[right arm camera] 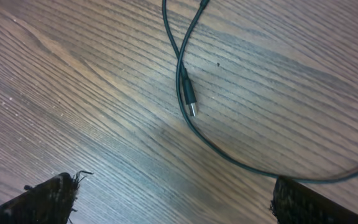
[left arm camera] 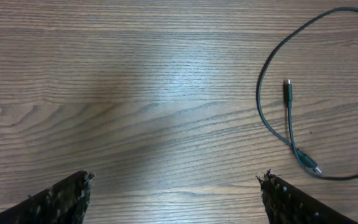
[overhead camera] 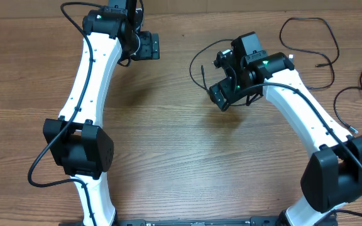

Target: Untangle cables

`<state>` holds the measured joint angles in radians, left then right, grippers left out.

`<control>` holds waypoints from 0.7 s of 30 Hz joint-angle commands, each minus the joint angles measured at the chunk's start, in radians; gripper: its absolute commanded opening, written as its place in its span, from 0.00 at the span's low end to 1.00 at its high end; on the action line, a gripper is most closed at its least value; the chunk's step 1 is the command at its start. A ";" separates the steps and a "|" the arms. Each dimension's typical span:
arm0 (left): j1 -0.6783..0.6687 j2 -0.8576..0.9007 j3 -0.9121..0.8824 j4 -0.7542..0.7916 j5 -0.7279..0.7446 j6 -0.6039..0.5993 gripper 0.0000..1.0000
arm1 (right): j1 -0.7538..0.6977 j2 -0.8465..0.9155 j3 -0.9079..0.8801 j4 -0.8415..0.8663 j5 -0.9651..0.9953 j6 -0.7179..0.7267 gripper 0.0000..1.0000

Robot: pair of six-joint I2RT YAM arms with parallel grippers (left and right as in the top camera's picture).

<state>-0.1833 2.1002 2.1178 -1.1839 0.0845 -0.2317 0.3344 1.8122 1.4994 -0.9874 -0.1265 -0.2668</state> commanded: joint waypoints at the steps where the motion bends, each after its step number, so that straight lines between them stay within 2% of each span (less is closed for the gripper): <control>1: 0.000 -0.014 -0.004 -0.007 -0.017 0.034 0.89 | 0.005 0.046 -0.006 0.012 -0.014 -0.027 1.00; 10: 0.000 -0.014 -0.004 -0.028 -0.018 0.053 0.93 | 0.005 0.180 -0.006 0.090 0.003 -0.023 1.00; 21: 0.000 -0.014 -0.004 -0.034 -0.018 0.053 0.95 | 0.005 0.253 -0.006 0.183 0.005 -0.023 1.00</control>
<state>-0.1833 2.1002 2.1174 -1.2163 0.0765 -0.2012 0.3347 2.0327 1.4956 -0.8085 -0.1230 -0.2886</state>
